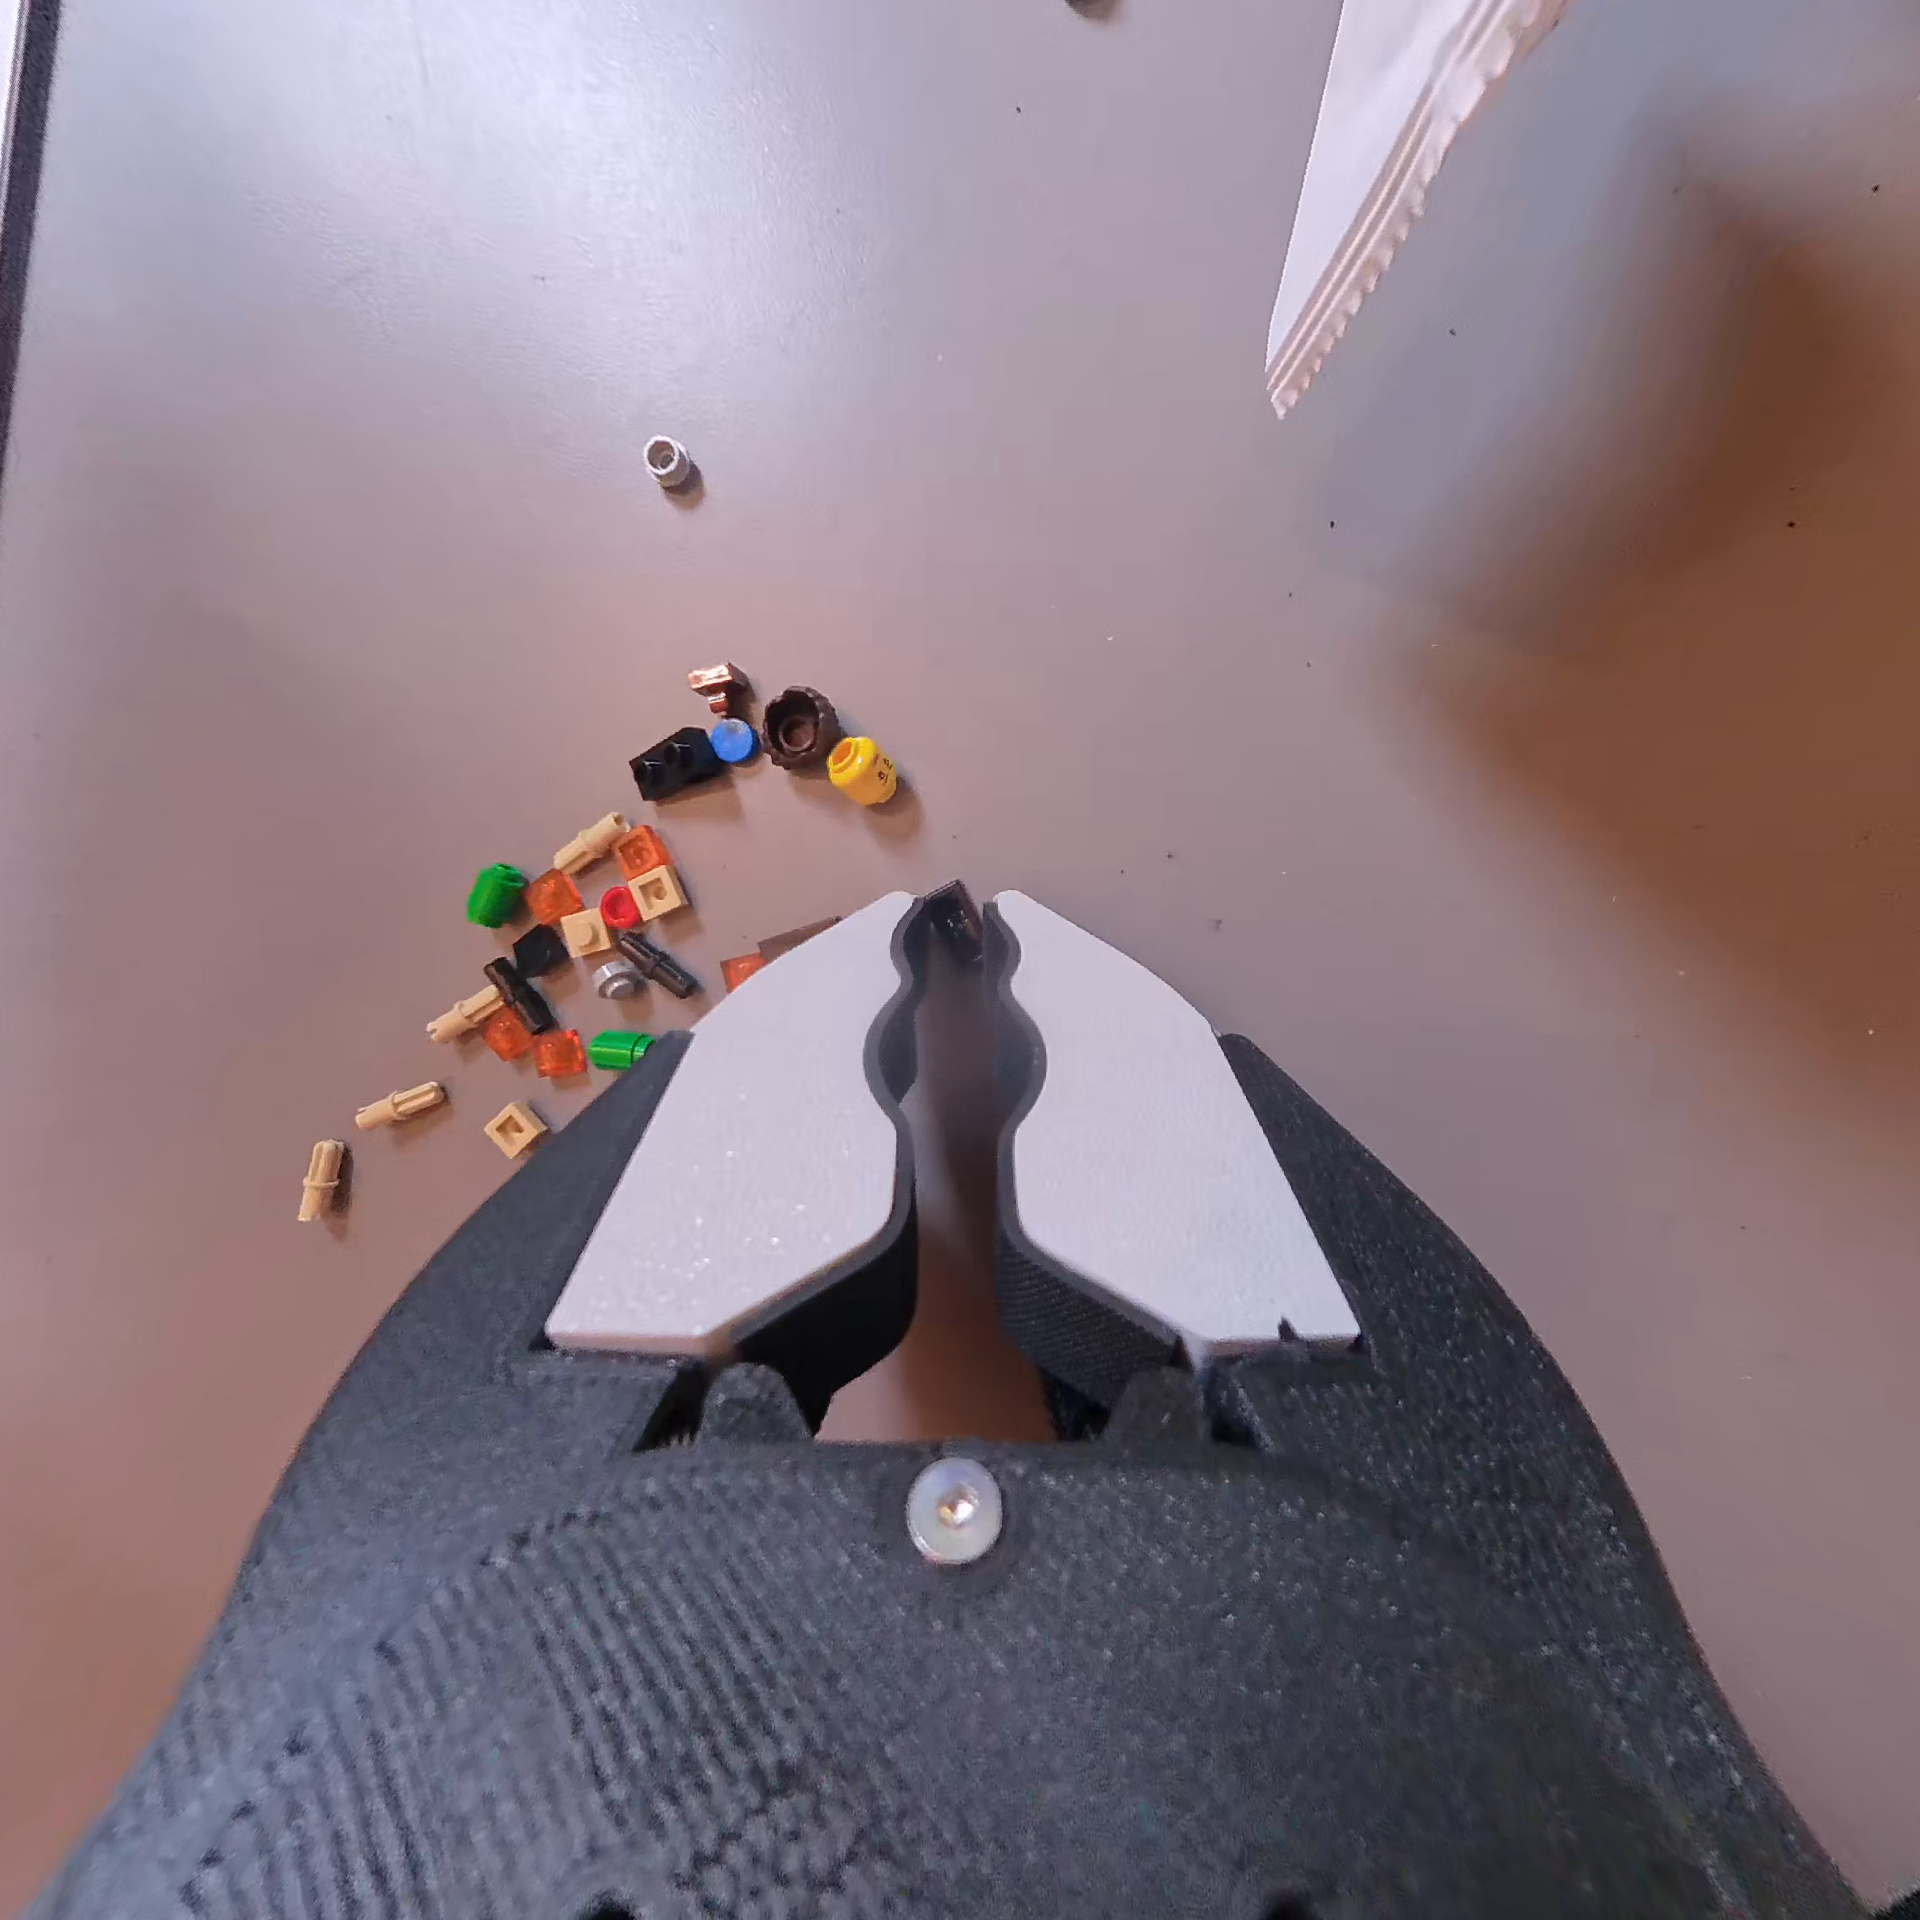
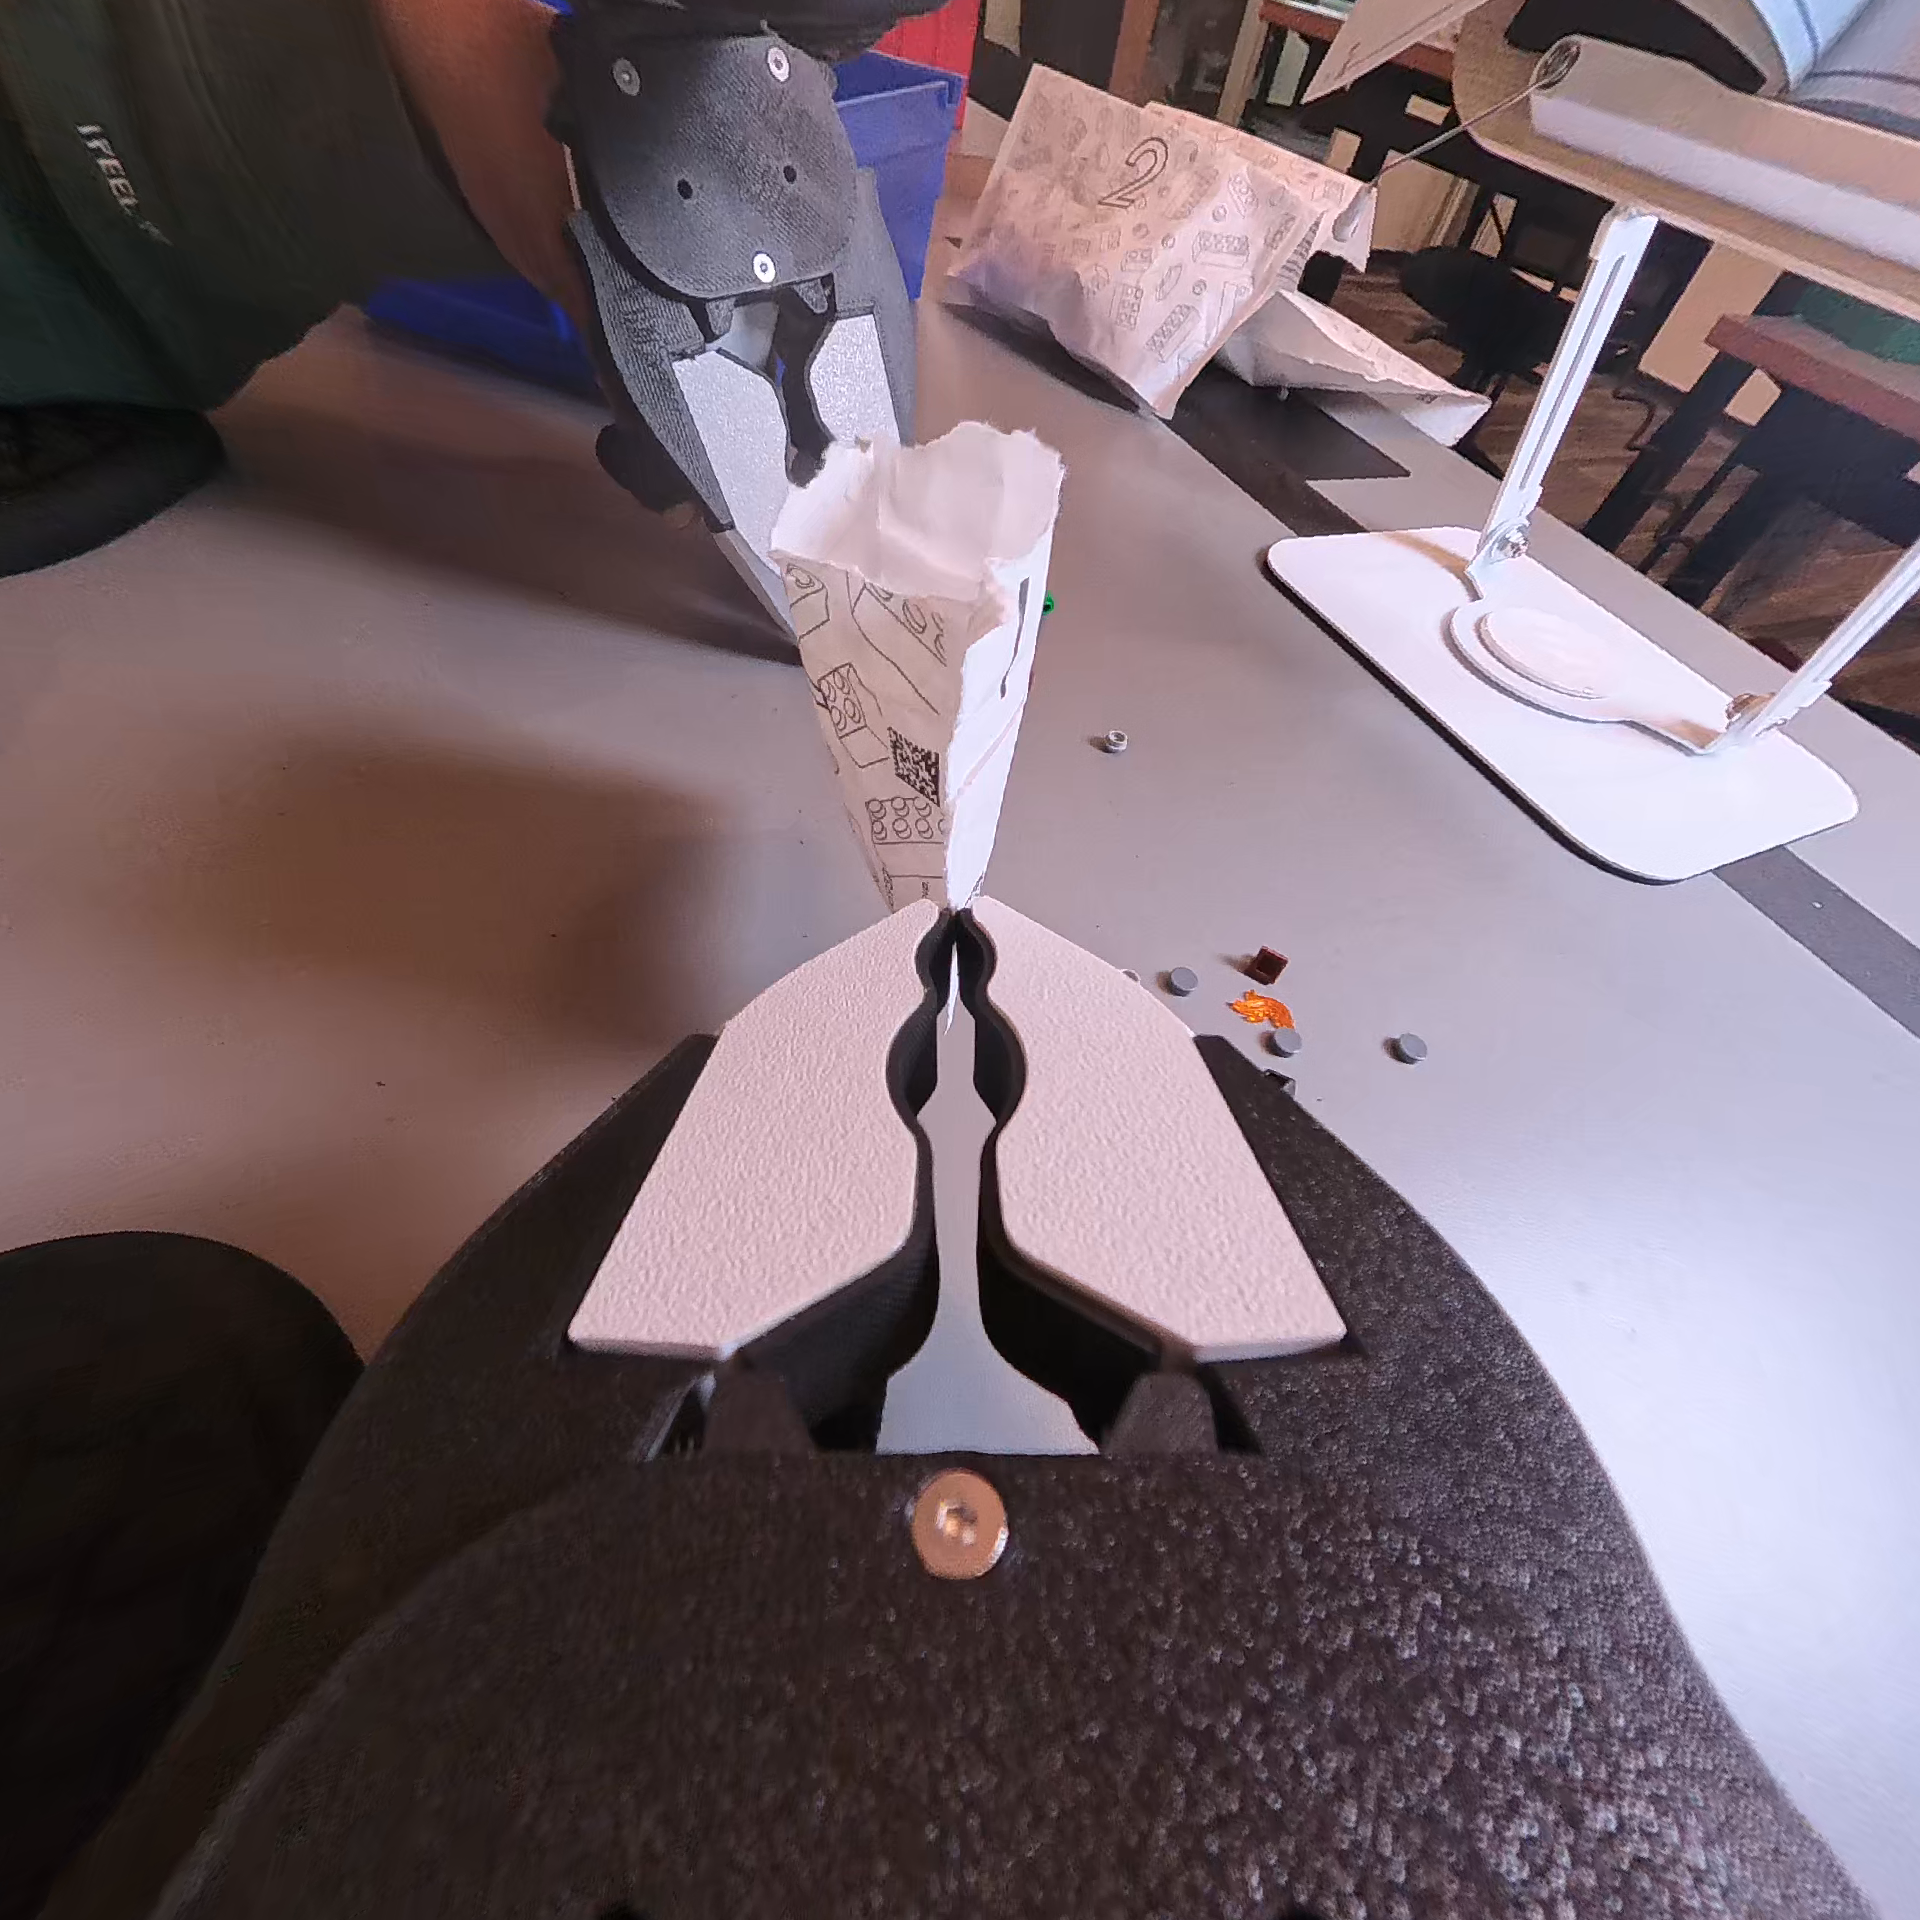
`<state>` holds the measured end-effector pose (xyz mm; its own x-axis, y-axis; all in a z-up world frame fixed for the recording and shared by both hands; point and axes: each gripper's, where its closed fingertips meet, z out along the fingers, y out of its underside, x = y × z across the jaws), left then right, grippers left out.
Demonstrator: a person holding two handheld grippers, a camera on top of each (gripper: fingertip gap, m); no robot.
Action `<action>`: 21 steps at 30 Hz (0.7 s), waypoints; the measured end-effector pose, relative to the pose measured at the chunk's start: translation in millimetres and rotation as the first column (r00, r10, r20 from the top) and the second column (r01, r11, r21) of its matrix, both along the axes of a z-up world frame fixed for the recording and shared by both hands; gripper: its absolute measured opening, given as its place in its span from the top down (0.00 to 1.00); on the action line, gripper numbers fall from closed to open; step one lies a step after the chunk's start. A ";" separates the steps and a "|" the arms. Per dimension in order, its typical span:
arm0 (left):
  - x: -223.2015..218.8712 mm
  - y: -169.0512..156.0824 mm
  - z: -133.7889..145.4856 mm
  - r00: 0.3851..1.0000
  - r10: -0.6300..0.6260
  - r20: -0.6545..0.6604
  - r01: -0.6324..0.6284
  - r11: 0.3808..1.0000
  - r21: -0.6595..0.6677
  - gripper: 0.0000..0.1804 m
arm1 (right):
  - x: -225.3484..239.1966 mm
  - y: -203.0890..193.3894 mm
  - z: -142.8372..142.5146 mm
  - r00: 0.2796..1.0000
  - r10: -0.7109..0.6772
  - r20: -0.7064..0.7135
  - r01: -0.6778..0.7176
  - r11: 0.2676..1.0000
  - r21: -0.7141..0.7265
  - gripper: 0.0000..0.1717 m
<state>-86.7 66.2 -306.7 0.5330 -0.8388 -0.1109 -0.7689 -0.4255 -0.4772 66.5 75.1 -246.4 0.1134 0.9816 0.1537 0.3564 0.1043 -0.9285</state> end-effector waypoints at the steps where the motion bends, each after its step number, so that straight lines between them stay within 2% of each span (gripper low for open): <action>1: -0.4 -0.2 0.1 1.000 0.000 -0.007 0.000 1.000 0.004 0.95 | -0.3 -0.5 -0.7 1.000 0.002 0.005 -0.002 1.000 0.004 1.00; 15: -0.9 -0.7 0.4 1.000 -0.006 -0.011 0.006 1.000 0.002 0.95 | 0.1 0.7 -0.1 1.000 -0.004 0.000 0.004 1.000 -0.004 1.00; 21: -4.0 -1.6 15.6 0.999 -0.018 0.039 0.017 1.000 0.020 0.87 | 0.3 0.8 0.4 1.000 -0.006 -0.002 0.006 1.000 -0.004 1.00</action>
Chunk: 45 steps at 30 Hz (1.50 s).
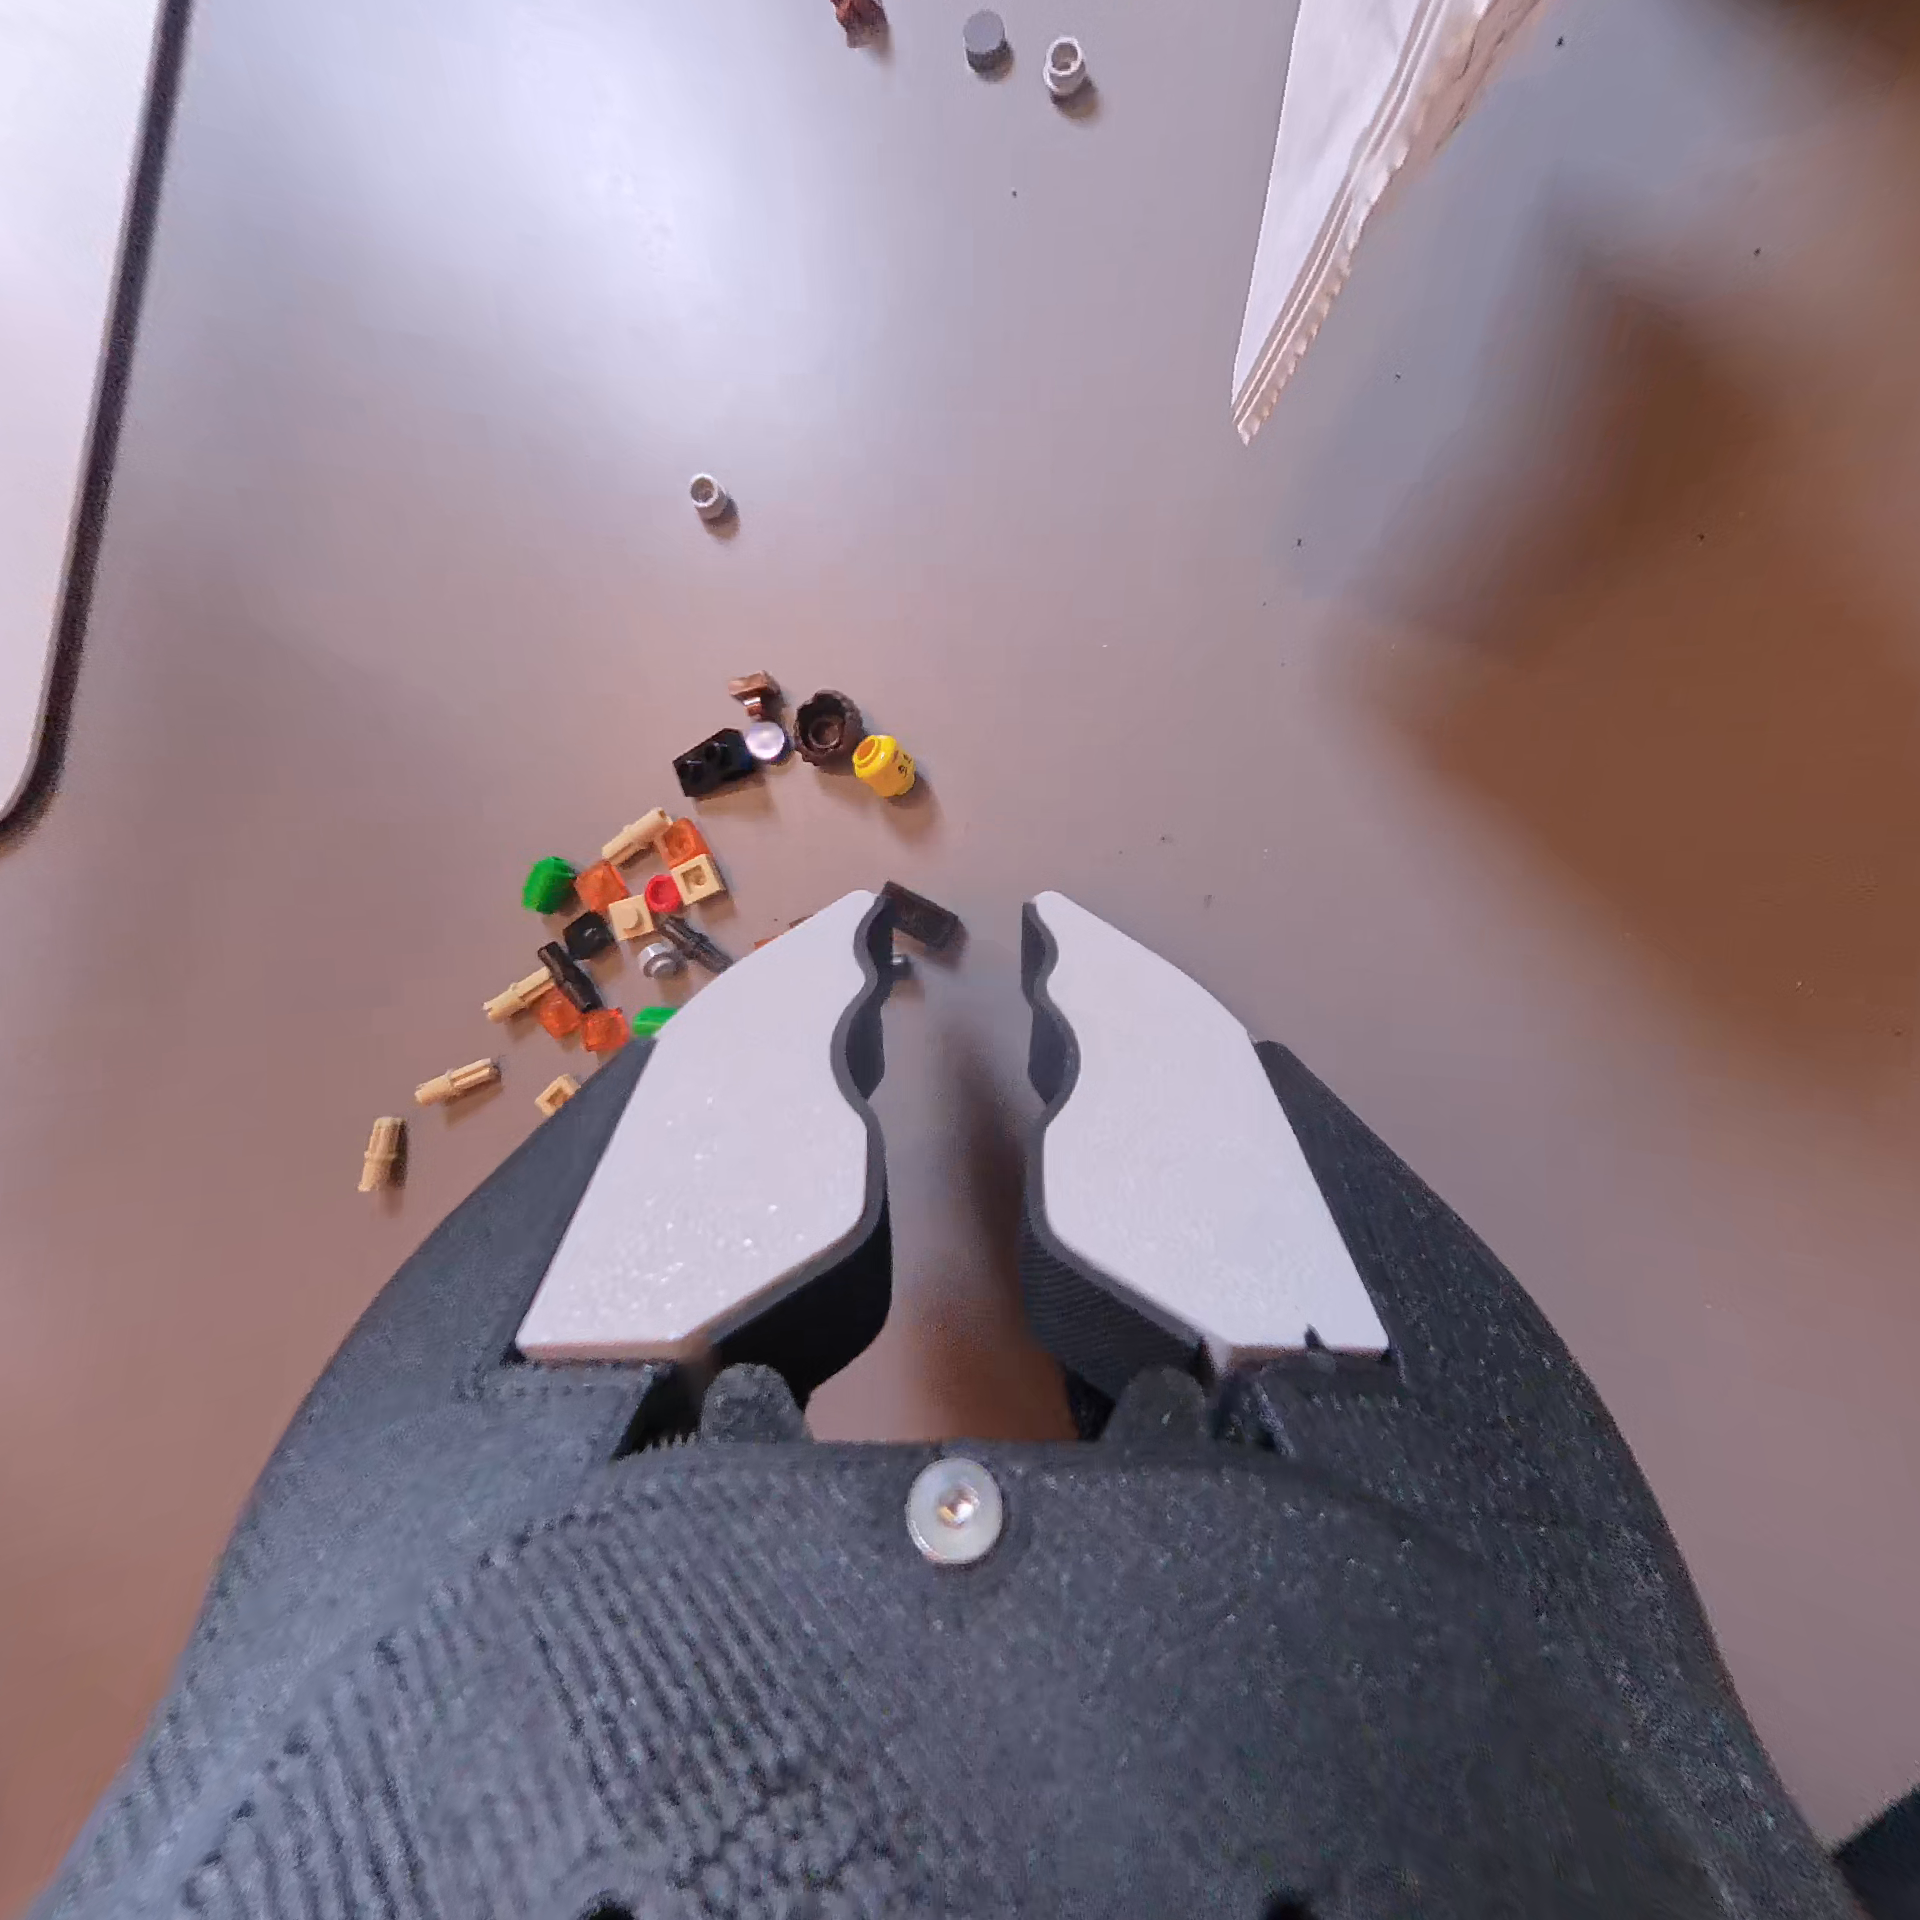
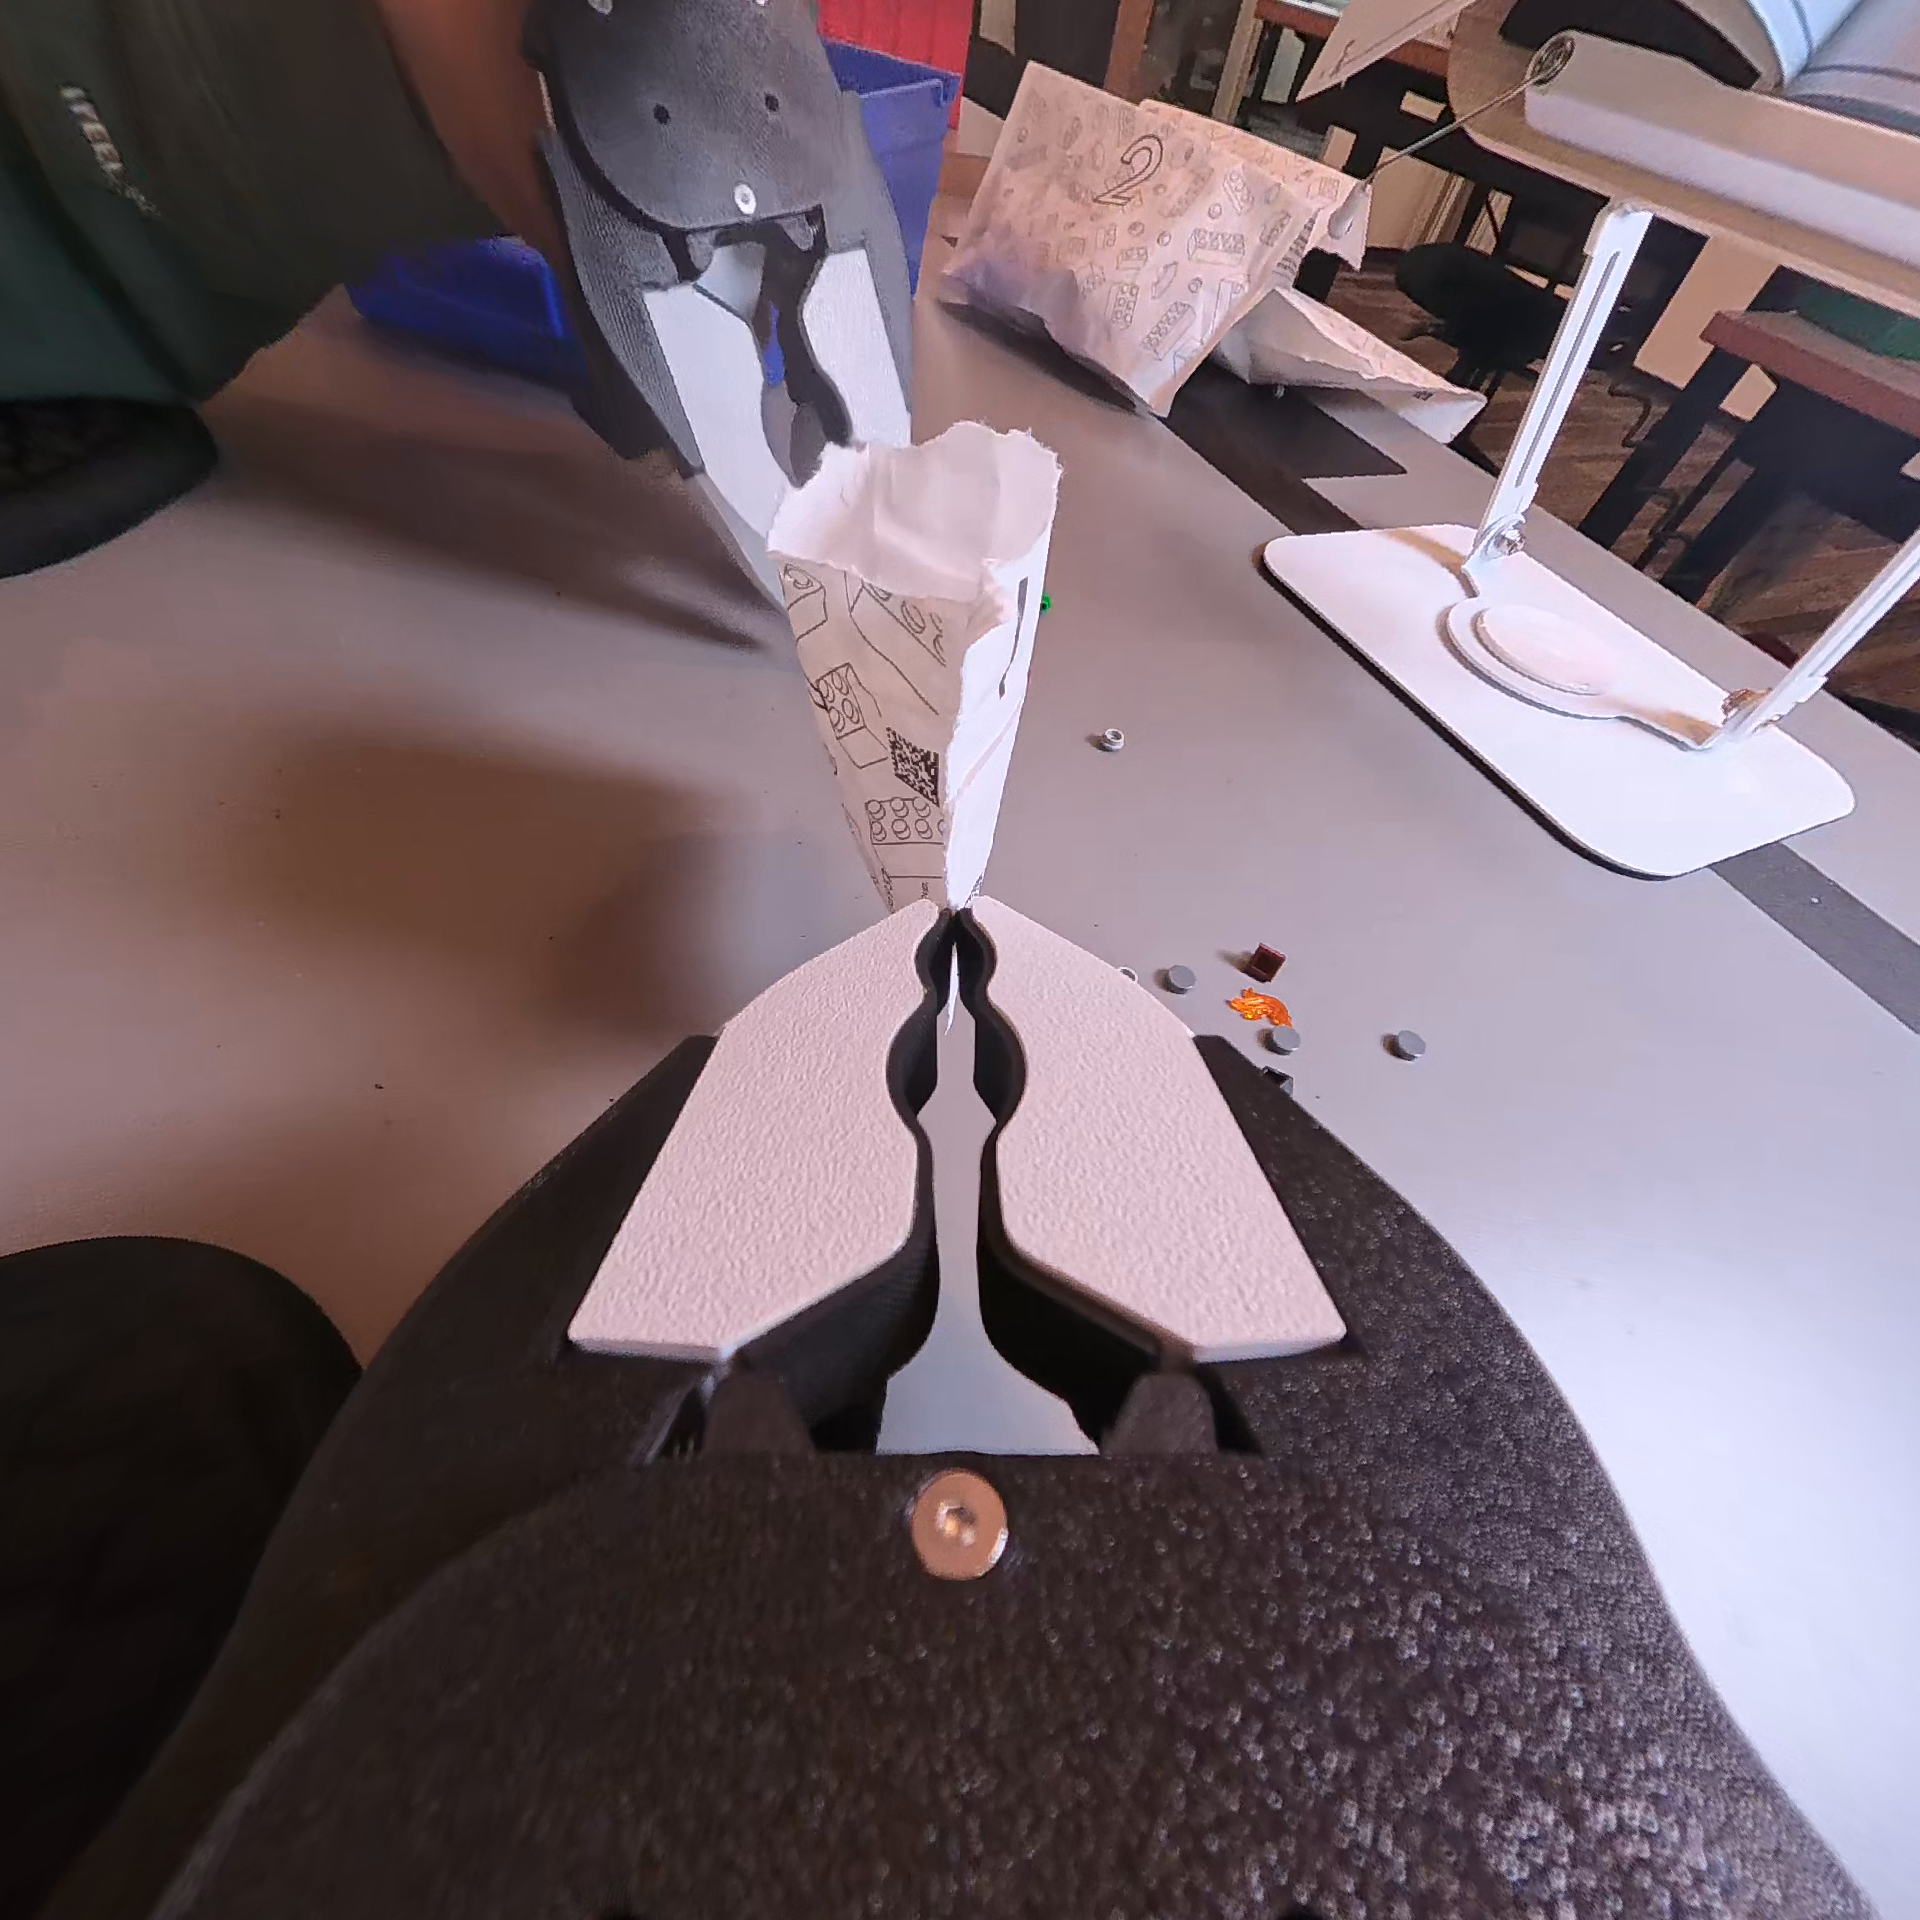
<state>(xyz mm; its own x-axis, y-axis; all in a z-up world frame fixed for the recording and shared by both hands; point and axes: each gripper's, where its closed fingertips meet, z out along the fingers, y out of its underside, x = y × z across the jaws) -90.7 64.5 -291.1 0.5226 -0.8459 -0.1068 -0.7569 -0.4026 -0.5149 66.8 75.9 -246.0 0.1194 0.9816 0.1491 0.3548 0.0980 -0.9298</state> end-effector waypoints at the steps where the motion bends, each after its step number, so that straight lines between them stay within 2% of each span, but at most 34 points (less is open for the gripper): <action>1: -3.0 0.4 1.6 1.000 0.006 -0.003 -0.006 1.000 0.003 0.86 | 0.0 0.1 -0.1 1.000 0.000 0.001 0.000 1.000 -0.002 1.00; 5: -14.5 -2.4 -7.3 0.999 0.010 -0.046 -0.012 0.999 -0.030 0.84 | 0.2 0.2 0.4 1.000 -0.001 -0.003 0.001 1.000 -0.003 1.00; 9: -7.4 1.1 -13.0 1.000 0.018 -0.008 -0.018 0.999 -0.044 0.85 | 0.2 0.1 0.0 1.000 -0.003 0.000 0.003 1.000 0.003 1.00; 13: -4.4 5.2 -14.5 1.000 0.025 -0.013 -0.026 0.999 -0.039 0.92 | 0.4 0.5 -0.1 1.000 -0.009 0.002 0.009 1.000 0.007 1.00; 17: -3.9 5.1 -14.7 0.999 0.026 -0.026 -0.027 0.999 -0.037 0.93 | 0.2 0.8 -0.5 1.000 -0.013 0.005 0.013 1.000 0.011 1.00; 19: -1.5 5.4 -12.5 1.000 0.008 -0.027 -0.008 1.000 -0.011 1.00 | 0.1 0.1 -0.7 1.000 -0.011 0.007 0.011 1.000 0.017 1.00; 22: 14.0 5.9 10.8 0.996 -0.026 0.087 0.022 0.999 0.042 1.00 | 0.0 -1.5 -0.5 1.000 -0.004 0.007 0.004 1.000 0.027 1.00; 26: 56.6 -6.8 75.9 0.947 -0.161 0.277 0.102 0.971 0.216 1.00 | -1.0 -3.2 -2.6 1.000 0.004 0.022 -0.005 0.999 0.038 1.00; 30: 89.6 -19.8 107.6 0.931 -0.248 0.267 0.145 0.925 0.352 1.00 | -2.1 -5.2 -5.3 0.999 0.009 0.043 -0.011 0.998 0.061 1.00; 34: 74.3 -7.3 98.9 0.978 -0.153 0.142 0.092 0.926 0.366 1.00 | -2.3 -5.9 -5.9 0.999 0.007 0.047 -0.010 0.997 0.077 1.00; 37: 59.2 -1.3 88.5 0.976 -0.135 0.173 0.072 0.942 0.327 1.00 | -2.1 -5.4 -5.4 0.999 0.006 0.043 -0.009 0.998 0.069 1.00; 40: 70.0 -8.7 93.9 0.948 -0.214 0.236 0.123 0.929 0.349 1.00 | -2.3 -5.6 -5.8 0.999 0.006 0.045 -0.009 0.997 0.071 1.00; 42: 89.7 -20.0 105.3 0.917 -0.305 0.259 0.184 0.896 0.403 1.00 | -2.9 -6.3 -7.2 0.998 0.006 0.056 -0.010 0.997 0.083 1.00; 45: 110.7 -30.3 103.4 0.907 -0.367 0.209 0.250 0.864 0.436 1.00 | -4.1 -8.9 -9.0 0.998 0.012 0.070 -0.020 0.994 0.110 1.00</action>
